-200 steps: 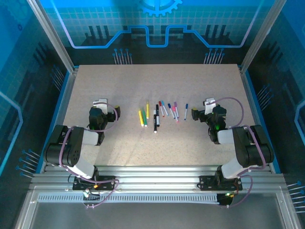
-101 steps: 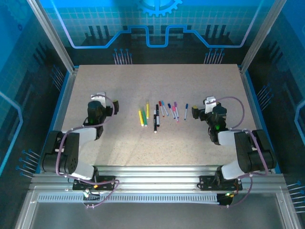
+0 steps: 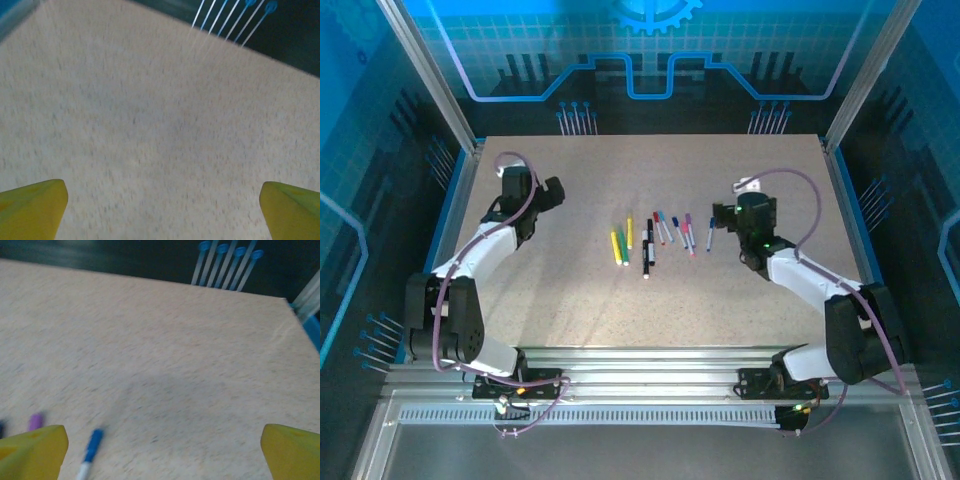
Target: Open the pen caps
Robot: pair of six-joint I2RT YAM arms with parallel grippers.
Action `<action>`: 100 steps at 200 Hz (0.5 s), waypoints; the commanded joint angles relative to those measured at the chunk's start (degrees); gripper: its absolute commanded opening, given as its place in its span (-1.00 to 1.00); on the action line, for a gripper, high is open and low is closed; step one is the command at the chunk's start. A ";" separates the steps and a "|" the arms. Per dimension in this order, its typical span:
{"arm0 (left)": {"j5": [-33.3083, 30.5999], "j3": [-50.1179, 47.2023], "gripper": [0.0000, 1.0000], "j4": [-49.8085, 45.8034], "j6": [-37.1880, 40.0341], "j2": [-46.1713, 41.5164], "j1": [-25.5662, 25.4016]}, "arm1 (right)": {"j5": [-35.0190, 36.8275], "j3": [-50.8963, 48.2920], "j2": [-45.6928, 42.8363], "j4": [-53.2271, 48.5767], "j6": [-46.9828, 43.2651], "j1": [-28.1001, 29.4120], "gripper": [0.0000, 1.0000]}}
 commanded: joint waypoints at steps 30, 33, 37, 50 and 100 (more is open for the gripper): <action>3.69 3.23 0.99 -12.40 -6.09 -4.14 -3.55 | 5.28 9.42 -0.85 -17.11 2.06 10.28 1.00; 3.31 3.13 0.98 -12.33 -6.20 -4.42 -3.82 | 5.16 9.55 -1.11 -16.95 1.71 10.95 1.00; 2.76 2.85 0.98 -12.04 -6.36 -4.83 -4.11 | 5.09 9.53 -1.42 -16.55 1.39 11.78 1.00; 3.34 2.06 0.98 -10.66 -6.69 -5.91 -4.40 | 5.47 8.98 -2.76 -14.13 1.11 14.42 1.00; 7.34 7.05 0.99 -18.22 -5.90 -3.92 -7.32 | 0.77 8.59 -4.34 -11.11 7.72 16.95 1.00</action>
